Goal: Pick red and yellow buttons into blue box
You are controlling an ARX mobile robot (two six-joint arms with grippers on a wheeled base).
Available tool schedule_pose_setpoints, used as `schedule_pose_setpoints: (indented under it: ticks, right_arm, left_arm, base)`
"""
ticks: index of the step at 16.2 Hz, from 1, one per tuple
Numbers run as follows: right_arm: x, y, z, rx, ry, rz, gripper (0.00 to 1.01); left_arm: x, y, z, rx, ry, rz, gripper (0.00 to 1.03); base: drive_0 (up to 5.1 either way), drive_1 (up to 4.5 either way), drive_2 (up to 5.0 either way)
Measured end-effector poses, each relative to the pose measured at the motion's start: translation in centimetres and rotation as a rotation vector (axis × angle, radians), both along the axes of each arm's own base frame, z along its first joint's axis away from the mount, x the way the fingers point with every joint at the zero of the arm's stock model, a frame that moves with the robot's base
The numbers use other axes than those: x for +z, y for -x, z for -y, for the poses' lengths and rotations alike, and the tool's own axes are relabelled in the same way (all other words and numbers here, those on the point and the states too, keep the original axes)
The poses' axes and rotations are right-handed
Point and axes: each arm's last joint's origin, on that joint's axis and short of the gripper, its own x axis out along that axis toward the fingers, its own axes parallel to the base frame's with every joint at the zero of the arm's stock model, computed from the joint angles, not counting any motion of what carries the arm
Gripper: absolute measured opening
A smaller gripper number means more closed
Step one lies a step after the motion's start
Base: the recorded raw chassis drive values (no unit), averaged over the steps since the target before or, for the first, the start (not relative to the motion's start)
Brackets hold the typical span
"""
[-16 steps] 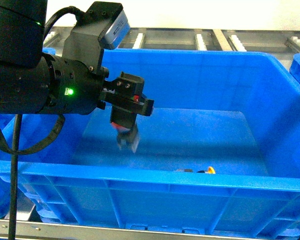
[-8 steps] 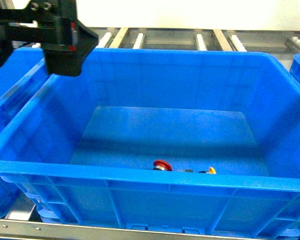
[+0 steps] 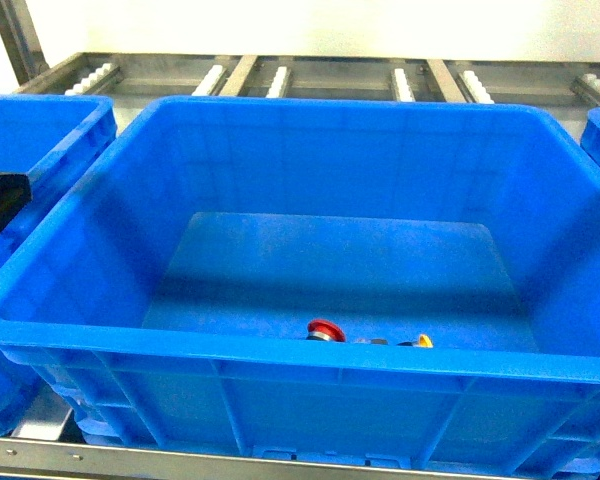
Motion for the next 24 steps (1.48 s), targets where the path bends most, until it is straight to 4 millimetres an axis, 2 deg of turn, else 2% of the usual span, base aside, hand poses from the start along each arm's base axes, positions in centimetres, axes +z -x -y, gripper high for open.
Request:
schedule_pose_setpoints:
  ticks: [4,5,6,7,9,12,13,15,16,24]
  right_arm:
    - [0.0,0.0,0.0,0.000,0.000,0.000,0.98]
    - [0.0,0.0,0.0,0.048,-0.001,0.021,0.93]
    - [0.0,0.1,-0.1,0.120,-0.002,0.027,0.84]
    - [-0.5,0.4,-0.3,0.177,-0.003,0.026,0.65]
    - [-0.9,0.7,-0.3,0.180,-0.003,0.027,0.31]
    - [-1.8,1.1,-0.3,0.180,-0.002,0.036,0.02]
    - [-1.8,1.1,-0.3,0.182,-0.002,0.036,0.02]
    - [-2.4,1.9,-0.3,0.182,-0.006,-0.011,0.02]
    - [-2.0,2.3,-0.3,0.182,-0.002,0.037,0.02]
    - [-2.1,2.3,-0.3,0.183,-0.002,0.030,0.02]
  left_arm:
    - [0.5,0.0,-0.1,0.015,0.019,0.021,0.98]
    - [0.5,0.0,-0.1,0.018,0.020,0.028,0.98]
    - [0.6,0.0,0.0,0.084,0.029,0.128,0.90]
    - [-0.3,0.8,-1.2,0.175,0.025,0.185,0.72]
    - [-1.4,1.9,-2.5,0.192,0.025,0.189,0.39]
    - [-2.3,2.8,-3.3,0.191,0.025,0.187,0.06]
    - [-2.6,3.1,-3.5,0.194,0.023,0.188,0.02]
    - [-2.9,3.6,-4.3,0.178,0.022,0.188,0.02]
    - [-3.0,3.8,-4.9,0.210,0.018,0.190,0.02]
    - [-3.7,5.1,-4.7,0.187,0.022,0.212,0.02]
  base:
    - [0.0,0.00,0.0]
    - [0.0,0.00,0.0]
    - [0.0,0.00,0.0]
    - [0.0,0.00,0.0]
    - [0.0,0.00,0.0]
    - [0.0,0.00,0.0]
    - [0.0,0.00,0.0]
    - [0.0,0.00,0.0]
    - [0.0,0.00,0.0]
    - [0.0,0.00,0.0]
